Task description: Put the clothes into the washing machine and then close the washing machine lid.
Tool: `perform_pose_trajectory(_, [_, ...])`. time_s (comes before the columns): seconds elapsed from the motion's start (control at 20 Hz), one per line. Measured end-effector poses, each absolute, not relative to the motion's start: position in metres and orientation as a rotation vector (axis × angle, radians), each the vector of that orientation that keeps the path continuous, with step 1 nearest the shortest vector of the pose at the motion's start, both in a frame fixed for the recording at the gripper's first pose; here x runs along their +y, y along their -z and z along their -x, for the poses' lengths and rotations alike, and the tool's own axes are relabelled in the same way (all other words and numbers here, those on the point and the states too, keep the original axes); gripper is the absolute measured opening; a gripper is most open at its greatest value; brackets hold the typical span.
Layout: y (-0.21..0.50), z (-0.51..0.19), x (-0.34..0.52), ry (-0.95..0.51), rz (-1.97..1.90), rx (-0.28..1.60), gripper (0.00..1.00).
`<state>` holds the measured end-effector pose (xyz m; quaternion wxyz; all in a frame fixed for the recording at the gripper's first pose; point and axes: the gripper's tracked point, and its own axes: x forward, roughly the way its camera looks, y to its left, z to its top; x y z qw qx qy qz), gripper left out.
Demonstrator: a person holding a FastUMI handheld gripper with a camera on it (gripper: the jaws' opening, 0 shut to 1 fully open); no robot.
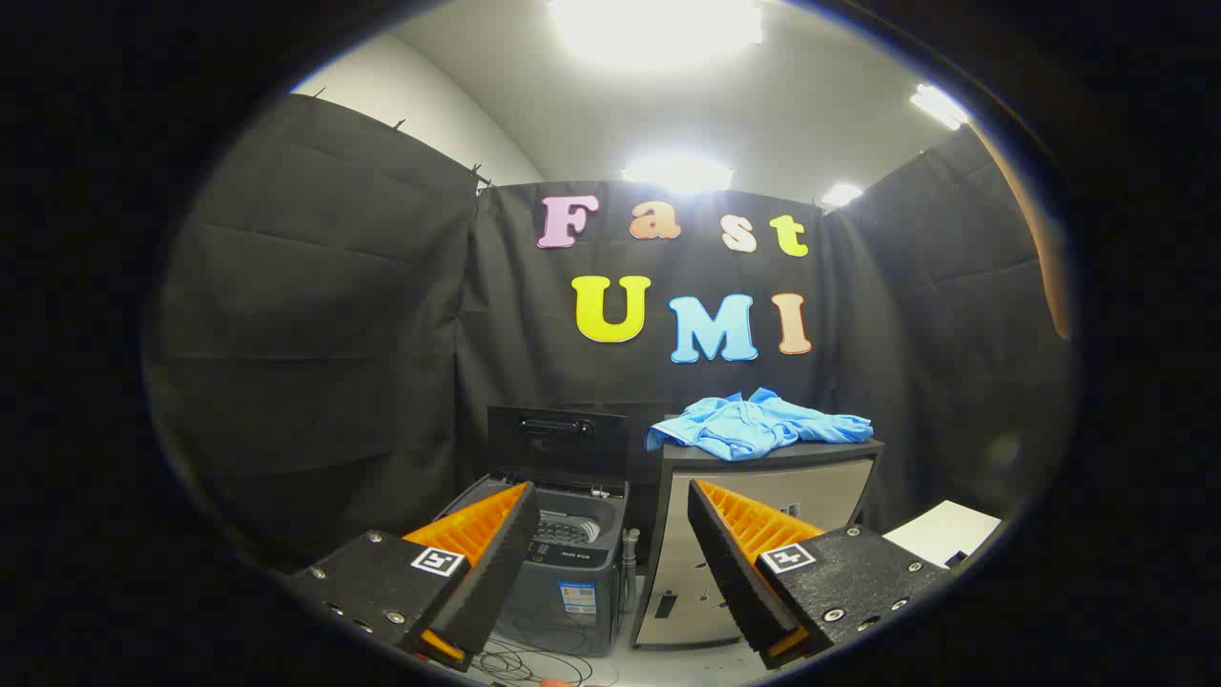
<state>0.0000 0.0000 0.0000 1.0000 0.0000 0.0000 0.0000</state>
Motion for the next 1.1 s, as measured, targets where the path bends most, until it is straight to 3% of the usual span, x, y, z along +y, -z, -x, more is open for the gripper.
perform_pose_trajectory(1.1, [0.0005, 0.0021, -0.004, 0.018, -0.005, 0.012, 0.97])
